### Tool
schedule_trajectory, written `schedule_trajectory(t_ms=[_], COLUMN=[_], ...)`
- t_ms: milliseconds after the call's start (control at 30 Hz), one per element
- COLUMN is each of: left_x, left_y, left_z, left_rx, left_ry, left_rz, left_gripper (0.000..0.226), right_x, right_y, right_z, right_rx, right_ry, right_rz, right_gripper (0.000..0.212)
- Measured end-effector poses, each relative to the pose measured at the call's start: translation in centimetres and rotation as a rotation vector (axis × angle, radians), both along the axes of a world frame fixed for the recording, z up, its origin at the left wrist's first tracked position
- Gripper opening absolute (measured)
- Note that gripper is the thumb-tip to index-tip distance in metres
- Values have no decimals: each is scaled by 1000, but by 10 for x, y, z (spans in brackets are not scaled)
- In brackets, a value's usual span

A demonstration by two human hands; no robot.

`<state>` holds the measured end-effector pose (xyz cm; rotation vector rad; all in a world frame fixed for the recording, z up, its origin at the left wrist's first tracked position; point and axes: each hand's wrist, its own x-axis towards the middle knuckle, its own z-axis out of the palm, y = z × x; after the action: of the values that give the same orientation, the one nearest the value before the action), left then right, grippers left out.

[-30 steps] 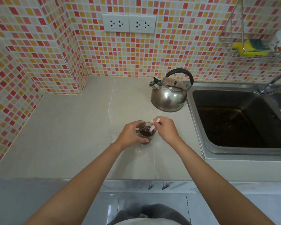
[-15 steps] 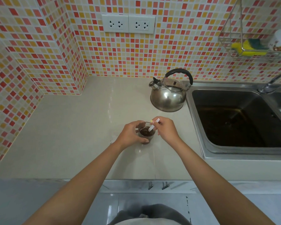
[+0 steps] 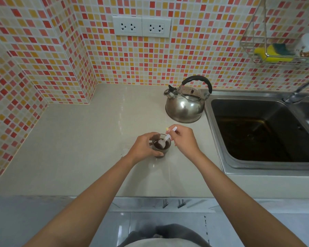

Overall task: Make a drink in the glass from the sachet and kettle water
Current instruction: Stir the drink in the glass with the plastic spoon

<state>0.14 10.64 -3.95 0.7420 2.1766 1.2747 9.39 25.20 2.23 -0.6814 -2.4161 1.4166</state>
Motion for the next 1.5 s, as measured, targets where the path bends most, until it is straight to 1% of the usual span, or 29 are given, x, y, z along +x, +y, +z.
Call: schedule_trajectory(t_ms=[67,100,133,233,267,400,500,567,667,800,900,1033,1167,1267,1333,1400,1500], left_x=[1,1,1,1,1,2,0,0,1,-1,-1,-1,0,0,0,0,0], left_y=[0,0,0,0,0,0,-1,-1,0,0,0,0,0,-1,-1,-1,-1], left_z=[1,1,2,2,2,3,2,1,-1,-2,-2,-2,0,1,1,1,0], left_rx=[-3,-2,0,-2,-5,2,3,-1,1,15,8,11,12,17,18,18,24], left_ry=[15,18,19,25,27,20,4,-5,-10,1,0,5,3,-3,-6,-8,-11], left_rz=[-10,-13,-15,-14,-14,-13,-18,-16,-8,-21,-4,-16,-7,-17,-21,-16,-15], left_gripper=[78,77,75,74,75,74,71,72,74,73,77,75,76,74,73,74,73], right_x=[1,1,1,0,0,-1,-3,-3,-1,-2,-2,-4,-5,-6,-6,-6,-7], right_y=[0,0,-1,-7,-8,-7,-7,-8,-6,-9,-7,-8,-6,-8,-10,-8,-8], right_z=[-3,-5,-7,-10,-11,-14,-12,-13,-16,-14,-15,-12,-13,-12,-11,-13,-13], right_rx=[159,204,197,-29,-64,-56,-129,-117,-61,-100,14,-85,-16,-95,-82,-42,-102], right_ry=[-69,-105,-129,-122,-110,-111,-121,-100,-100,-87,-99,-120,-128,-125,-115,-116,-138], right_rz=[89,102,92,4,-18,-129,-102,-94,-135,-71,-106,-54,-103,-64,-58,-99,-84], right_gripper=[20,19,19,19,18,23,21,19,22,22,24,22,24,23,20,25,27])
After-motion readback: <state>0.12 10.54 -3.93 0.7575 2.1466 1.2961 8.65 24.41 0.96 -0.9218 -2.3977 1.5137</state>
